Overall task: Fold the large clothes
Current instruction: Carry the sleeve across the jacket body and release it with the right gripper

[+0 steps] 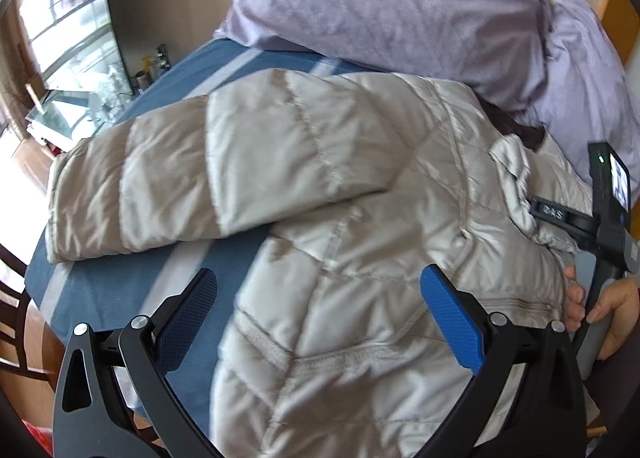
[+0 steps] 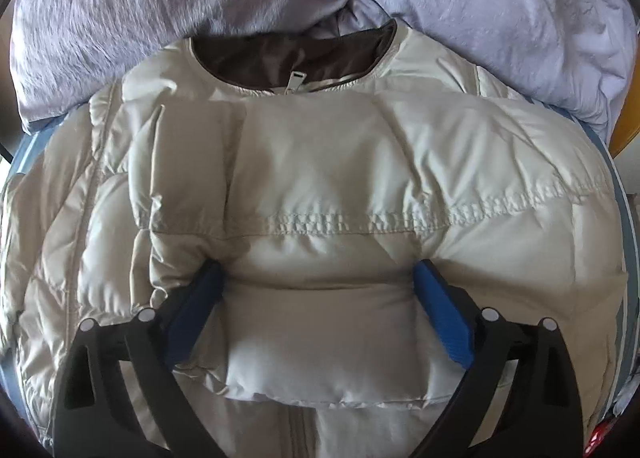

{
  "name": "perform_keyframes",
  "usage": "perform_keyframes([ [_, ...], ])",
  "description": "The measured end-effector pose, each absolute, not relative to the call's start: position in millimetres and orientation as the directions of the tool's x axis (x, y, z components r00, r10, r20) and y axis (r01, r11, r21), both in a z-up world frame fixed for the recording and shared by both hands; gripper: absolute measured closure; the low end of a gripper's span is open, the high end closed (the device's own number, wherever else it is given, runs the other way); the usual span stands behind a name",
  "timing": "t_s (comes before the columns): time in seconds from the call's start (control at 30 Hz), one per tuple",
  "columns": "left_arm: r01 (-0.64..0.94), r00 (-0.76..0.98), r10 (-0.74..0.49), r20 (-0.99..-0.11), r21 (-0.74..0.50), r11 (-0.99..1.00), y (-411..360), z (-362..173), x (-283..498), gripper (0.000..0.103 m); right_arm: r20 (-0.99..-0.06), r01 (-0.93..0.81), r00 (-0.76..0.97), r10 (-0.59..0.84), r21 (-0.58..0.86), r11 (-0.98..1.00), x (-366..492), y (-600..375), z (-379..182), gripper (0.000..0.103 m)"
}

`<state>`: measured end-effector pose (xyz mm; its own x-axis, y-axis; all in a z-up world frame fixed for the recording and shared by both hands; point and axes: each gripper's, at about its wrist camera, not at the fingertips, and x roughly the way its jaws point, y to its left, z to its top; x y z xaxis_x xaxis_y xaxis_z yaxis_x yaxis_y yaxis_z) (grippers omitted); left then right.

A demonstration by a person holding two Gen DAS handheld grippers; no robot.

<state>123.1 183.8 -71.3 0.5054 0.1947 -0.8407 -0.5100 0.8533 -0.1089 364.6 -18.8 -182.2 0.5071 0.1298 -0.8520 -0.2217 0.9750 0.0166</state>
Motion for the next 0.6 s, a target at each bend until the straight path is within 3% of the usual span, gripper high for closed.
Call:
perform_keyframes([
  [0.33, -0.702, 0.427, 0.293, -0.856, -0.109, 0.704, 291, -76, 77, 0.001, -0.86, -0.239, 0.485, 0.159, 0.044, 0.97, 361, -21, -188, 0.003],
  [0.6, -0.848, 0.275, 0.388, -0.88, -0.032, 0.529, 379, -95, 35, 0.003, -0.865, -0.226, 0.479, 0.15, 0.043, 0.973, 368, -23, -187, 0.002],
])
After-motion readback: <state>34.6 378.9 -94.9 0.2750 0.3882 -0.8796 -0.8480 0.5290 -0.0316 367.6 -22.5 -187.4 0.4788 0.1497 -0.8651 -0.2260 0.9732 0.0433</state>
